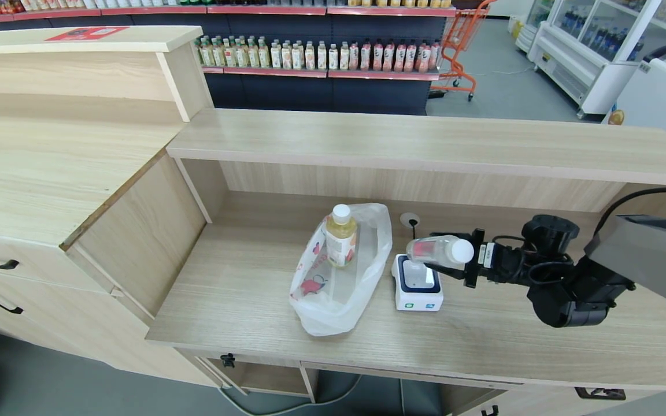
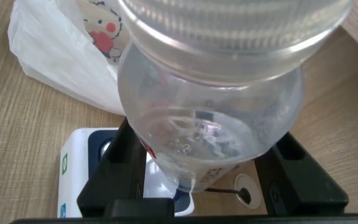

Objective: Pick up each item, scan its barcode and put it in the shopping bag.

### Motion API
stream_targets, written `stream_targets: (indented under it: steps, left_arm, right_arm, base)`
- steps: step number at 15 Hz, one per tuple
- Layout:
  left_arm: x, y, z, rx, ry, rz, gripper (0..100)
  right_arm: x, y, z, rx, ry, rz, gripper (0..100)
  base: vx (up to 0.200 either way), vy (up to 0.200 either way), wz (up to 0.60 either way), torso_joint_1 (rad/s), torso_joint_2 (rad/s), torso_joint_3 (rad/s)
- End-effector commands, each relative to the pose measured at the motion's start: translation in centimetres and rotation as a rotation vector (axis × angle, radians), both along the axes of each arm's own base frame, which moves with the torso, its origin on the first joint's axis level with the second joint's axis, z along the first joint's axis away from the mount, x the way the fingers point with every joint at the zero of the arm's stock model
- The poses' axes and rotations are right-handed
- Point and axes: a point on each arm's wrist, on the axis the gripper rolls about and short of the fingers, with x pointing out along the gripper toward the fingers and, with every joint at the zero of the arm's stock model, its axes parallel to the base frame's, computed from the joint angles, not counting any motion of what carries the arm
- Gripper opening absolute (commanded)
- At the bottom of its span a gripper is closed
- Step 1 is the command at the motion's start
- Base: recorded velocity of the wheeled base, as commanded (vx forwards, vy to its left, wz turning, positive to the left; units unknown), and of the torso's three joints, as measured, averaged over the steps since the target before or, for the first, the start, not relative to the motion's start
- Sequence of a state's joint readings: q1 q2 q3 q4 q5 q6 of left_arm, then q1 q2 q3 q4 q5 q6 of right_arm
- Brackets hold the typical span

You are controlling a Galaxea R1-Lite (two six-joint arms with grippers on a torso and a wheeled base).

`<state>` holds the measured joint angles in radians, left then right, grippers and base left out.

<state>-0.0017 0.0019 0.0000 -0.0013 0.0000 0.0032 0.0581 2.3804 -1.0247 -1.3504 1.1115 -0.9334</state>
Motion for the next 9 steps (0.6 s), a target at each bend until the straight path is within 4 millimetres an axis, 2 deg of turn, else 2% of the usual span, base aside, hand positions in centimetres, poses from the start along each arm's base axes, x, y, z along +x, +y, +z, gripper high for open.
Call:
stream_targets:
  steps: [1,2,4,5,6,7,9]
  left_arm:
    - [0.0,0.0,0.0,0.0,0.001,0.0,100]
    - [0.0,0.0,0.0,0.0,0.001,0.0,100]
    - [0.0,0.0,0.0,0.0,0.001,0.0,100]
    - [0.0,0.0,0.0,0.0,0.001,0.0,100]
    - [0.0,0.0,0.0,0.0,0.001,0.0,100]
    - [0.0,0.0,0.0,0.0,0.001,0.0,100]
    - [0.0,0.0,0.0,0.001,0.001,0.0,100]
  right_arm:
    - [-0.1,0.0,0.1,0.0,0.003,0.001,0]
    - [-0.3,0.0,0.3,0.002,0.006,0.001,0]
    - [-0.9,-0.1,2.5,0.025,0.035,-0.004,0]
    - [-1.5,-0.4,4.8,0.063,0.072,-0.014,0]
    - [-1.5,-0.4,4.8,0.063,0.072,-0.014,0]
    - [-3.4,-1.6,8.4,0.155,0.201,-0.035,0]
    - [-6.1,-2.2,10.8,0.263,0.38,-0.064,0]
  base:
    - [0.0,0.0,0.0,0.0,0.0,0.0]
    - [0.0,0.0,0.0,0.0,0.0,0.0]
    - [0.0,0.0,0.0,0.0,0.0,0.0]
    - [0.0,0.0,0.0,0.0,0.0,0.0]
    - [0.0,0.0,0.0,0.0,0.0,0.0]
    - [0.0,0.0,0.0,0.0,0.0,0.0]
    - [0.0,0.0,0.0,0.0,0.0,0.0]
